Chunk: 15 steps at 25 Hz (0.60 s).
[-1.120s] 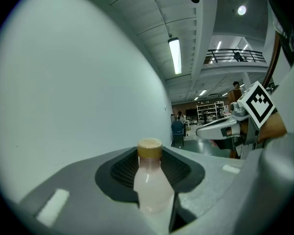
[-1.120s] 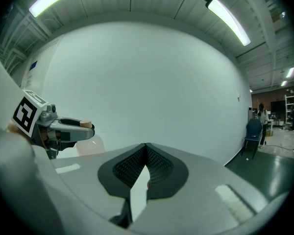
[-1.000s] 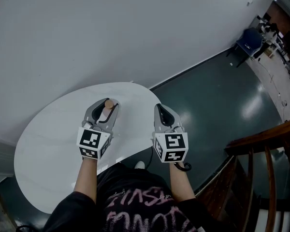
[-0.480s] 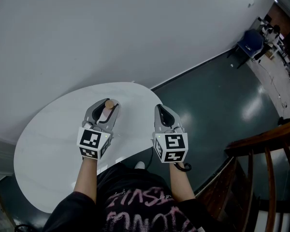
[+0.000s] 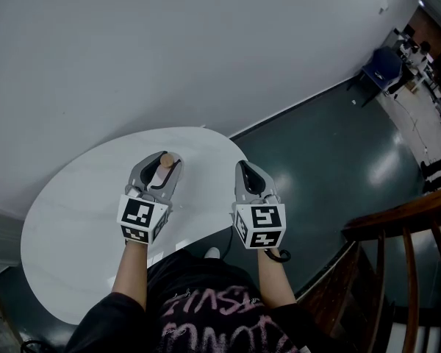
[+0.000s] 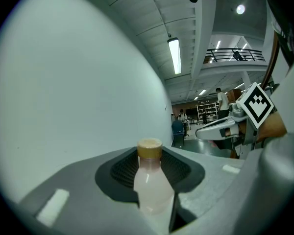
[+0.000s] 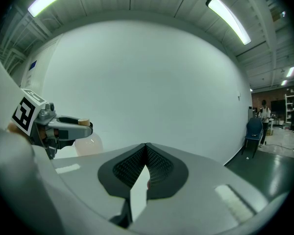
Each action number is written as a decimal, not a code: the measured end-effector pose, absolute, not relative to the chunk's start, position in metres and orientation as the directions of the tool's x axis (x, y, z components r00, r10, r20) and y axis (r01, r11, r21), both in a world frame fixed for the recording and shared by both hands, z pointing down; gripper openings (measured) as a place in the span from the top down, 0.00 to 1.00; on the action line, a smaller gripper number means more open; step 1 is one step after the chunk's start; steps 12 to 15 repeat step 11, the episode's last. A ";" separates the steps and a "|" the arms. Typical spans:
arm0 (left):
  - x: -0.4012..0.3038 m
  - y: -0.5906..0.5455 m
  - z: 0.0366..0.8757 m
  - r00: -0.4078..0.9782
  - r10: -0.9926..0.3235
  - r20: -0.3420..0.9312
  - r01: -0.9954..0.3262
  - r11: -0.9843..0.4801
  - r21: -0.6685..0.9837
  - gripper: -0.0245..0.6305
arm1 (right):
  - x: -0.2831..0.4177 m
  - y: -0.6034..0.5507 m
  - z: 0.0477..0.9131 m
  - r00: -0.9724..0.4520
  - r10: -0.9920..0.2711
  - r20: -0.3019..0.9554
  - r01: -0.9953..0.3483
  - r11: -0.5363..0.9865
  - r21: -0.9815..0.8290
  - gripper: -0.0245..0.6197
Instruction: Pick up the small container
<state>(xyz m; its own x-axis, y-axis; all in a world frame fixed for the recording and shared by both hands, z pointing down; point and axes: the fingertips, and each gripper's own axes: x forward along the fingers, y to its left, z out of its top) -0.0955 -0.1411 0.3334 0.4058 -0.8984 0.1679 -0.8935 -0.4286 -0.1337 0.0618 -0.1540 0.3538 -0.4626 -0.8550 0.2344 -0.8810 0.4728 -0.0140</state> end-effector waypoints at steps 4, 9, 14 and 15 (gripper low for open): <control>-0.095 -0.142 0.335 0.406 -0.898 0.170 -0.893 -0.430 -0.136 0.75 | 0.063 -0.156 0.356 -0.462 -0.854 0.240 -0.882 0.471 -0.019 0.95; -0.096 -0.144 0.335 0.404 -0.899 0.171 -0.893 -0.428 -0.138 0.75 | 0.061 -0.158 0.358 -0.466 -0.851 0.241 -0.880 0.475 -0.022 0.95; -0.098 -0.144 0.335 0.403 -0.899 0.171 -0.894 -0.427 -0.138 0.75 | 0.059 -0.159 0.358 -0.468 -0.851 0.240 -0.879 0.477 -0.023 0.95; -0.098 -0.144 0.335 0.403 -0.899 0.171 -0.894 -0.427 -0.138 0.75 | 0.059 -0.159 0.358 -0.468 -0.851 0.240 -0.879 0.477 -0.023 0.95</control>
